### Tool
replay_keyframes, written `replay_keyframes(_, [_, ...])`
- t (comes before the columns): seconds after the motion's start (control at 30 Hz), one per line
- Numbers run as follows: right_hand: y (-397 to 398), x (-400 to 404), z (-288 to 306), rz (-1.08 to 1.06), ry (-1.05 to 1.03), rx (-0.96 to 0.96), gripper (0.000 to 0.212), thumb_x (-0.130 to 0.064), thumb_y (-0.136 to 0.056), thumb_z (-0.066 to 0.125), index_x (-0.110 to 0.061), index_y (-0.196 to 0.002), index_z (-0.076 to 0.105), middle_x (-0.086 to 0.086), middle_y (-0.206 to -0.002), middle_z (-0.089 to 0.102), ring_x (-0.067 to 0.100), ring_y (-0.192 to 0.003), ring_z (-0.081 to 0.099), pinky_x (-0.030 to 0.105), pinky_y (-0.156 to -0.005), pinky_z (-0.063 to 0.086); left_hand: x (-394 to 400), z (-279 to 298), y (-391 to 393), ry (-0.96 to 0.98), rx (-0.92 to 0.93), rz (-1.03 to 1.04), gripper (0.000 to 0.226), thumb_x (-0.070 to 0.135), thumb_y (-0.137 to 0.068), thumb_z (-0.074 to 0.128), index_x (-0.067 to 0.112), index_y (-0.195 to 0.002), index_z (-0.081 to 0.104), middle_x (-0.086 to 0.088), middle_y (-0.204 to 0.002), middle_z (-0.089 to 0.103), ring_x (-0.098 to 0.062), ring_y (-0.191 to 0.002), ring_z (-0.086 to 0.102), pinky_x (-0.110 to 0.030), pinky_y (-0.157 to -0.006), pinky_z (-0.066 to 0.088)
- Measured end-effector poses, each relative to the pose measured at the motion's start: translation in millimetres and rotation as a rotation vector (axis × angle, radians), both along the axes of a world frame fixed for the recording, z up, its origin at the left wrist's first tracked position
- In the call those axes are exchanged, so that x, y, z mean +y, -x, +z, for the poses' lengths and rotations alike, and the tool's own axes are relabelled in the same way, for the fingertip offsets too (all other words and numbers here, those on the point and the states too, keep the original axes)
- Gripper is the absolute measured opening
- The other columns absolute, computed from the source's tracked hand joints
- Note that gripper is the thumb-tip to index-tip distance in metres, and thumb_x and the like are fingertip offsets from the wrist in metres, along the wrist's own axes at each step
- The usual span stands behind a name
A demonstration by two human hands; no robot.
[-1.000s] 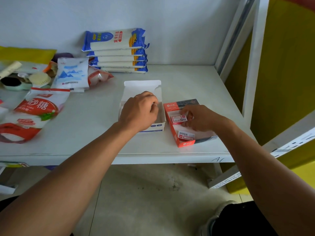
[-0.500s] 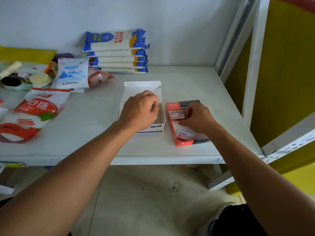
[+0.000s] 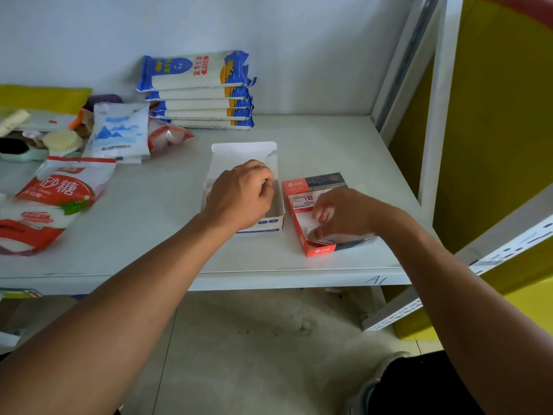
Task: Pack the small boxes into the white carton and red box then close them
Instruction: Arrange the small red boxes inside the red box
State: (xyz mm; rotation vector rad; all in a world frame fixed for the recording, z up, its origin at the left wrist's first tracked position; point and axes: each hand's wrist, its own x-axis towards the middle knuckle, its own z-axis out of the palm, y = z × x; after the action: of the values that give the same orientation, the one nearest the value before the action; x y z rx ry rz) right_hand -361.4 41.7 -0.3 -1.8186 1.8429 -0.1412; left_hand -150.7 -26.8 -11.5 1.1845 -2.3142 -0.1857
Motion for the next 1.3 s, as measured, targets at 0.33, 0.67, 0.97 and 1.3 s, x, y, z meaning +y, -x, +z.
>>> replay_keyframes(0.33, [-1.5, 5.3, 5.7, -0.002, 0.111, -0.012, 0.033, -0.030, -0.076, 0.078, -0.022, -0.105, 0.064, -0.010, -0.104, 0.062, 0.013, -0.093, 0.060, 0.029, -0.082, 0.052, 4.4, 6.3, 2.6, 0.000, -0.001, -0.006, 0.018, 0.020, -0.089, 0.050, 0.014, -0.090, 0.067, 0.001, -0.102, 0.066, -0.026, -0.086, 0.062, -0.040, -0.076, 0.051])
replay_keyframes(0.67, [32.5, 4.2, 15.4, -0.080, 0.093, -0.041, 0.032, -0.007, -0.078, 0.076, -0.027, -0.103, 0.071, -0.003, -0.122, 0.058, 0.027, -0.105, 0.056, 0.028, -0.073, 0.055, 5.6, 4.6, 1.9, -0.016, 0.016, 0.002, 0.018, 0.021, -0.088, 0.049, 0.014, -0.089, 0.066, 0.001, -0.102, 0.065, -0.027, -0.086, 0.062, -0.039, -0.075, 0.051])
replay_keyframes(0.97, [32.9, 5.1, 13.9, -0.134, 0.119, -0.062, 0.030, -0.001, -0.079, 0.074, -0.021, -0.099, 0.064, -0.002, -0.115, 0.058, 0.020, -0.100, 0.054, 0.028, -0.073, 0.056, 1.9, 2.6, 0.6, -0.037, 0.029, 0.022, 0.018, 0.020, -0.087, 0.049, 0.016, -0.089, 0.066, 0.002, -0.101, 0.065, -0.027, -0.088, 0.061, -0.040, -0.076, 0.051])
replay_keyframes(1.3, [37.1, 0.5, -4.1, -0.230, 0.318, 0.025, 0.024, -0.021, -0.081, 0.075, -0.026, -0.103, 0.066, 0.001, -0.122, 0.062, 0.017, -0.096, 0.050, 0.023, -0.071, 0.044, 1.8, 1.5, 1.1, -0.049, 0.048, 0.021, 0.018, 0.021, -0.087, 0.050, 0.015, -0.090, 0.066, 0.002, -0.102, 0.066, -0.025, -0.089, 0.062, -0.038, -0.078, 0.051])
